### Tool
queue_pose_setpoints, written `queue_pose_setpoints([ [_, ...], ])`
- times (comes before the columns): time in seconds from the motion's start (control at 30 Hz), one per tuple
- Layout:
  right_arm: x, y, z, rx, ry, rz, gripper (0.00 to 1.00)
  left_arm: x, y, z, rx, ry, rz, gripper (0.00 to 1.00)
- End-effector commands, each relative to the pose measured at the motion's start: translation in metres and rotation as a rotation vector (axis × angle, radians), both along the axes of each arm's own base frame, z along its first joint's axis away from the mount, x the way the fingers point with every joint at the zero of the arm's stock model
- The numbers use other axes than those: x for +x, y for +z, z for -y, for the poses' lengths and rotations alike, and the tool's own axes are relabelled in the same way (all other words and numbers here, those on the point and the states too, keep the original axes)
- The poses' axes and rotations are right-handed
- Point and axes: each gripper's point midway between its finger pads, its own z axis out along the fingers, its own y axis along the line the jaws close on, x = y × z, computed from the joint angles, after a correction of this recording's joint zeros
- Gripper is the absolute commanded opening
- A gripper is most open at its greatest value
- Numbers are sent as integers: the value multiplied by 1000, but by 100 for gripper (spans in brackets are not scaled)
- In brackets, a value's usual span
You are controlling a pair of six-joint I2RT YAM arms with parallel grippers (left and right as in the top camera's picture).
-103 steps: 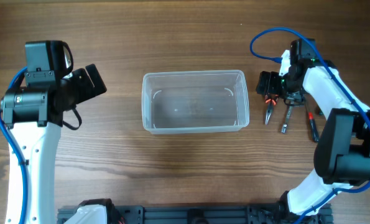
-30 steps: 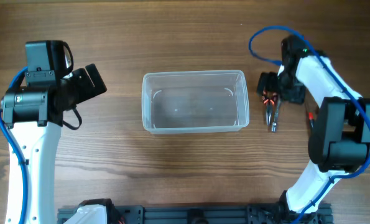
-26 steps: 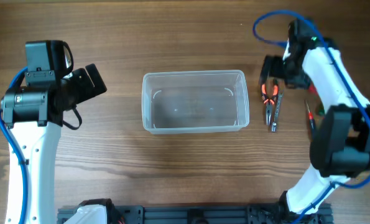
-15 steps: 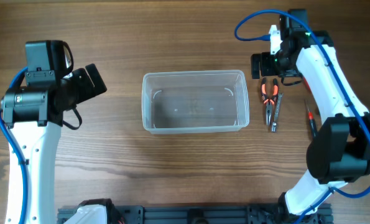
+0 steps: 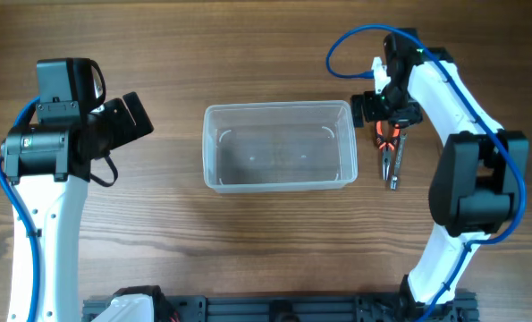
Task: Pack container
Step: 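Grasp the orange-black pliers with the right gripper and lift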
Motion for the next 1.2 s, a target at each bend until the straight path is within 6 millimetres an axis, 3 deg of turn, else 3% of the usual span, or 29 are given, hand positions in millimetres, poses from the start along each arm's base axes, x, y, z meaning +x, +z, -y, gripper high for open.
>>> queue_pose_setpoints([
  [0.0, -8, -18, -9, 28, 28, -58, 99, 2, 3, 0, -18, 13, 9, 100],
  [0.33, -13, -44, -8, 20, -1, -110, 96, 2, 3, 0, -18, 13, 9, 100],
  [0.57, -11, -44, -7, 18, -9, -101, 54, 2, 3, 0, -18, 13, 9, 100],
  [0.7, -12, -44, -7, 17, -11, -105, 46, 2, 3, 0, -18, 13, 9, 100],
  [0.8, -12, -44, -7, 17, -11, -106, 33, 1, 3, 0, -19, 13, 4, 100],
  [1.07, -12, -44, -3, -7, -41, -107, 28, -1, 1, 0, -19, 13, -5, 100],
  [1.17, -11, -44, 1, -31, -63, -103, 21, -1, 1, 0, -19, 13, -5, 100],
])
